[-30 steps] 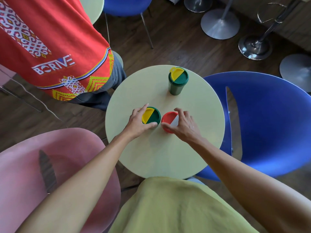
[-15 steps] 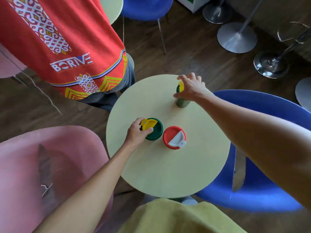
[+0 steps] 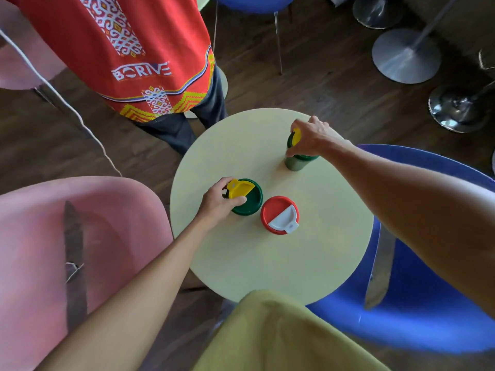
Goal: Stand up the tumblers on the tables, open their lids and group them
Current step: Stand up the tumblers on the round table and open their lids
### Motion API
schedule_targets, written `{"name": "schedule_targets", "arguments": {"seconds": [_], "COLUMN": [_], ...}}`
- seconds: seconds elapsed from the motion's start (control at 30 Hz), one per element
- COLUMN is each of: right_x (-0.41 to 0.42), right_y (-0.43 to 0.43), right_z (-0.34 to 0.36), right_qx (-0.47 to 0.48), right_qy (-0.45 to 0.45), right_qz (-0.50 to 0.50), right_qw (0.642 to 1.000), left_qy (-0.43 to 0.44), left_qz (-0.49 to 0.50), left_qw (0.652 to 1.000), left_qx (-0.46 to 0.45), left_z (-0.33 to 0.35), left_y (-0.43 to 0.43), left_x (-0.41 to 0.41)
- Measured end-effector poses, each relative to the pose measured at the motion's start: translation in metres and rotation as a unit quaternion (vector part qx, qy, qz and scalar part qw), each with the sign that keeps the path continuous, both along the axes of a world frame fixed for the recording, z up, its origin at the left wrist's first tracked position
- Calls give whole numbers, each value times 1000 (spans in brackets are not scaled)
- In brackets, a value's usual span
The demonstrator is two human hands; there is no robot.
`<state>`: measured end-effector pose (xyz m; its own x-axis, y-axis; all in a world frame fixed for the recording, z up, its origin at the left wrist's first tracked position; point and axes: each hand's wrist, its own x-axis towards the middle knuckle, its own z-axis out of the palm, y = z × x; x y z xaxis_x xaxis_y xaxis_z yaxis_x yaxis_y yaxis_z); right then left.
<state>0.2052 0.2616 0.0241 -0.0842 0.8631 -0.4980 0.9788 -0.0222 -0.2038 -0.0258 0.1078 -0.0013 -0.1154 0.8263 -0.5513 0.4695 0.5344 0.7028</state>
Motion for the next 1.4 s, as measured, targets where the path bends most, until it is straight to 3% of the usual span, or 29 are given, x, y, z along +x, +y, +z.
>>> {"name": "schedule_targets", "arguments": {"seconds": [0.17,0.67,1.0,1.4], "right_x": [-27,-55,-34,-35], "right_y": [-23,-58,-42,-42], "right_z": [-3,-11,2,2], "right_qx": [-23,-49,-127,-145], "right_qy": [56,60,157,174], "right_qz": [-2,29,6,85], "right_qw": [998,997,979,970], "left_qy": [-13,-49,-44,-22], "left_qz": [5,20,33,19], "left_qw": [1000,999,998,999], "left_qx": [-2,-14,-22,-18], "left_z": [0,-3,4,2], "left_y": [0,1,1,-3], "left_x": [-2,-5,-5,-12]}}
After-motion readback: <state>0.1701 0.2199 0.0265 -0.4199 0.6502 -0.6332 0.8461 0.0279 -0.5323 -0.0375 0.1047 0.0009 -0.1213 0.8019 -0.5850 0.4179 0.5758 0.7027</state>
